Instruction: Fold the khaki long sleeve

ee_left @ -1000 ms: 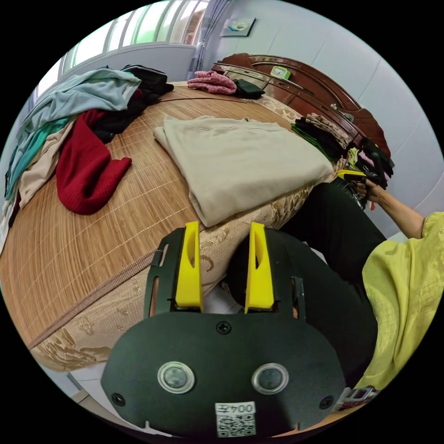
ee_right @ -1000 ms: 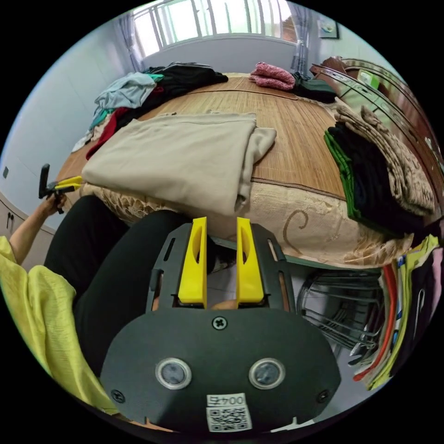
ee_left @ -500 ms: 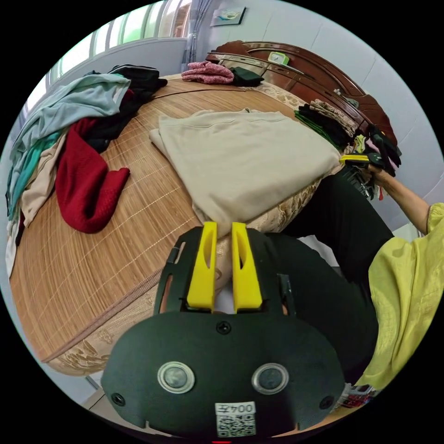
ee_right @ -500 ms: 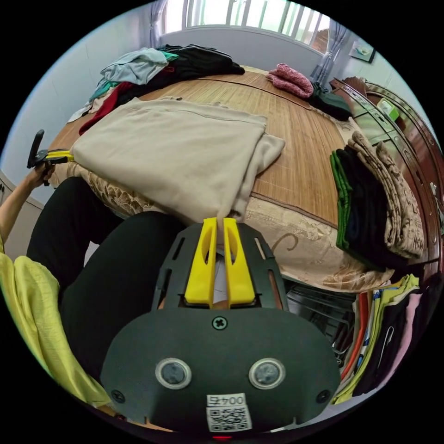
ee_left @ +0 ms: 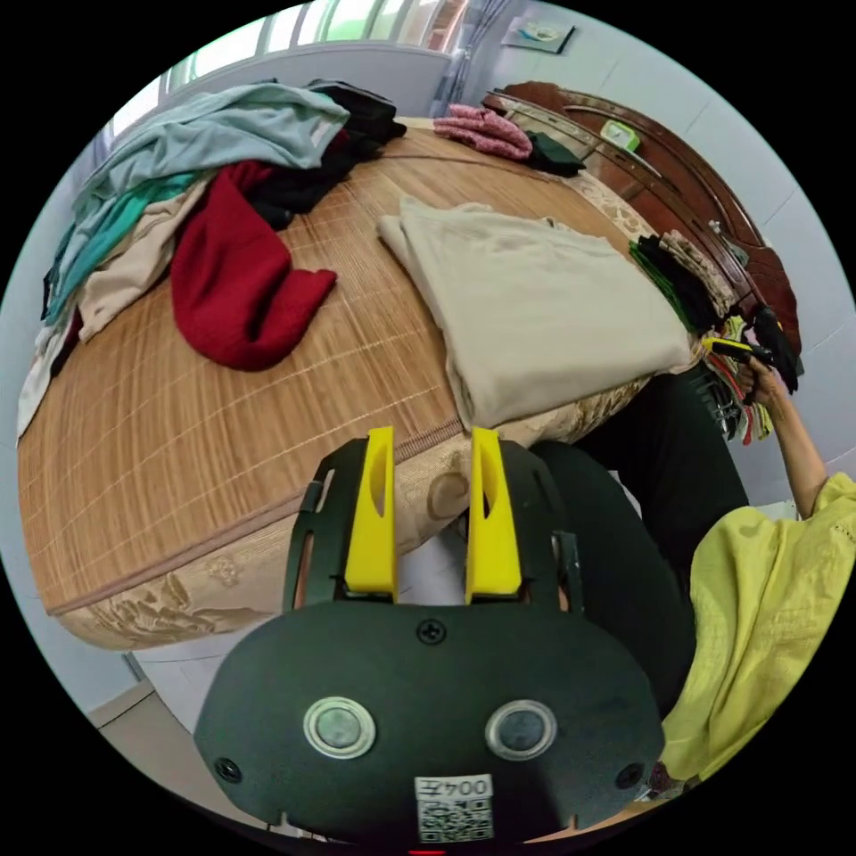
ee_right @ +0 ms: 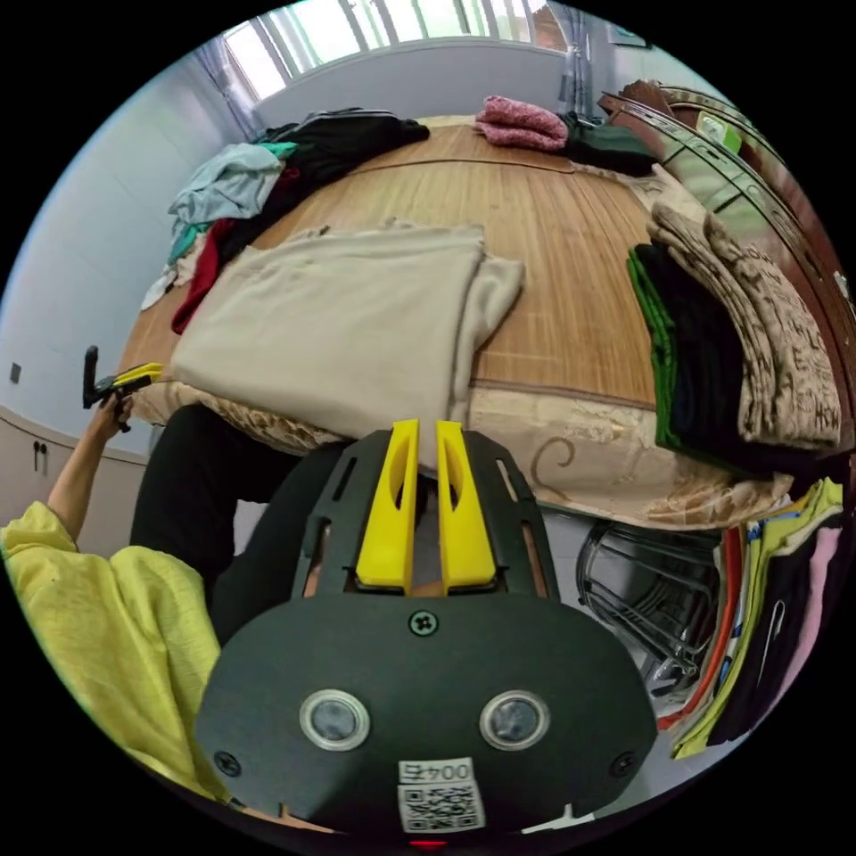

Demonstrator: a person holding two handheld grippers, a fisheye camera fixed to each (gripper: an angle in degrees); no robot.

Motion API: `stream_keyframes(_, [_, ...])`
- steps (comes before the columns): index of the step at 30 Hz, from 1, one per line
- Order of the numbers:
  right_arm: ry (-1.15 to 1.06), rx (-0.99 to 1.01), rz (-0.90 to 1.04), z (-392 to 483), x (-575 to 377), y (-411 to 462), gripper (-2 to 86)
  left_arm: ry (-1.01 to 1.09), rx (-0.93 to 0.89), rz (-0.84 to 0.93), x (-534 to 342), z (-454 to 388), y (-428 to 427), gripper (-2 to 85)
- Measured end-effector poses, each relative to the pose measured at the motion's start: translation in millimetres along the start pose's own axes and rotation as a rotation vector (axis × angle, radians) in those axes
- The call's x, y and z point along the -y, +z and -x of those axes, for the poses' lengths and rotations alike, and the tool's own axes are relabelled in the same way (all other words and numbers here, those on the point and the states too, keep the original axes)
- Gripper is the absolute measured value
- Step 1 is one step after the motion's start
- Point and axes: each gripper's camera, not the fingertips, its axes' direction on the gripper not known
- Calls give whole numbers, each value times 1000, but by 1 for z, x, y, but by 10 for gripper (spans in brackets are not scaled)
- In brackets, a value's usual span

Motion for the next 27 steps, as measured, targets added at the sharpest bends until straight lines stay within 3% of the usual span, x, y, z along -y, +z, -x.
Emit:
stream_keyframes(2, [-67, 47, 18, 14, 27, -3, 48, 8, -28, -63, 11, -6, -23, 98])
stream_keyframes(5, [-193, -41, 129, 40, 65, 21, 45, 59, -50, -91, 49, -32, -38, 83])
stream_keyframes(14, [-279, -117, 465, 49, 136, 112, 6, 251, 100, 227, 174, -119, 30, 76])
stream_keyframes(18, [-307, -104, 499, 40, 147, 117, 2, 312, 193, 348, 195, -140, 60, 73])
stream_keyframes(27, [-336, -97, 441, 13, 153, 116, 22, 334, 248, 308, 210, -146, 57, 70])
